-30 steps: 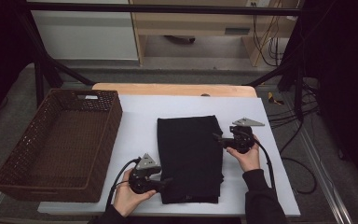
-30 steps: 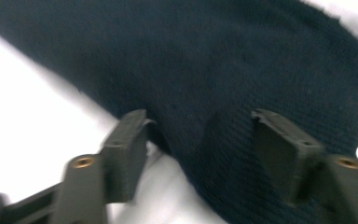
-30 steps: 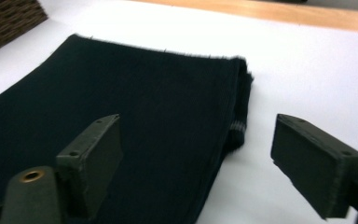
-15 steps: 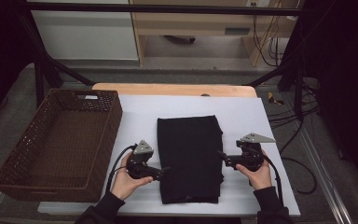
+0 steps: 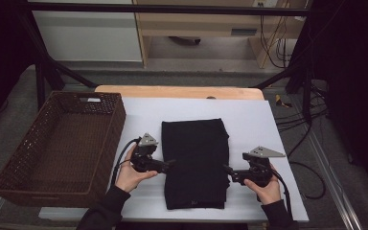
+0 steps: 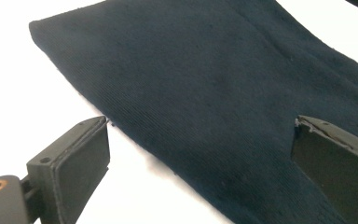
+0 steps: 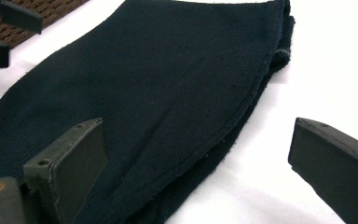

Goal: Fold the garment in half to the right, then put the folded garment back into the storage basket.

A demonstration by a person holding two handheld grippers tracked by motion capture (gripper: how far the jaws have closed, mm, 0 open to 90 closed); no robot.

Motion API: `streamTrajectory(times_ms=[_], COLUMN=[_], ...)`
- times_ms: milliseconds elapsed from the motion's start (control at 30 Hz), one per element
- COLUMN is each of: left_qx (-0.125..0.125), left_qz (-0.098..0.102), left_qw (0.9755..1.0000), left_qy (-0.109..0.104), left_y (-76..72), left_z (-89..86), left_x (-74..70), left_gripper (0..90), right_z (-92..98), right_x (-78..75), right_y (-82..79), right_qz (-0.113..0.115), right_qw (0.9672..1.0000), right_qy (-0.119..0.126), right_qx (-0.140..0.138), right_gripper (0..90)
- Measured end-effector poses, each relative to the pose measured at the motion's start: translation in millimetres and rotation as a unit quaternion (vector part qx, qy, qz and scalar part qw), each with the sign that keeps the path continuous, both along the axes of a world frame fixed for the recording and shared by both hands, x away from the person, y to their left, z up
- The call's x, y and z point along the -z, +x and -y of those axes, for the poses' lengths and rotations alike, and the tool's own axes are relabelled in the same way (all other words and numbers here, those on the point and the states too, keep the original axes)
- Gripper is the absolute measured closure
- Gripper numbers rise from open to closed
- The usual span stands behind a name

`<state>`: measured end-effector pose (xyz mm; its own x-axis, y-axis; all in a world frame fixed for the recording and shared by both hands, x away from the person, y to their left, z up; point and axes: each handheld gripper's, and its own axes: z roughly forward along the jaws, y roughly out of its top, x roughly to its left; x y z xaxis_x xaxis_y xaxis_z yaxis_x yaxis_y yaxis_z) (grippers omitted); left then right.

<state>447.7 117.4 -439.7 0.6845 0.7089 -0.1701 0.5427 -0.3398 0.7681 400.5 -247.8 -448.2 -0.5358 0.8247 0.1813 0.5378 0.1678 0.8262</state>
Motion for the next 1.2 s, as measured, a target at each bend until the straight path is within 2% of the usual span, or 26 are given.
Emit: streamTrajectory(times_ms=[167,300,533,767,1000,1200], left_qx=[-0.005,-0.011,-0.026,-0.043,-0.059,-0.074], left_qz=[-0.006,-0.008,-0.010,-0.003,-0.007,-0.008], left_qw=[0.9999,0.9999,0.9996,0.9990,0.9982,0.9971], left_qy=[-0.008,-0.002,-0.007,-0.008,0.002,0.018], left_y=[10.4,17.6,28.9,40.1,54.7,66.4], left_z=[0.0,1.2,0.7,2.0,6.7,8.0], left_x=[-1.4,-0.6,0.7,-5.1,-7.0,-4.8], left_gripper=[4.1,4.1,4.2,4.2,4.2,4.2], right_z=[-0.3,-2.4,-6.3,-5.6,-5.8,-8.0], right_x=[-0.7,1.3,4.4,4.7,4.5,5.1], right_y=[-6.0,-7.9,-9.7,-12.2,-14.9,-16.1], right_qz=[0.004,-0.001,-0.006,-0.007,-0.006,-0.009], right_qw=[1.0000,1.0000,0.9999,0.9999,1.0000,0.9999], right_qy=[0.001,-0.004,-0.008,-0.005,-0.001,-0.003], right_qx=[0.000,-0.001,-0.008,-0.007,-0.006,-0.011], right_gripper=[4.7,4.5,4.5,4.4,4.5,4.1])
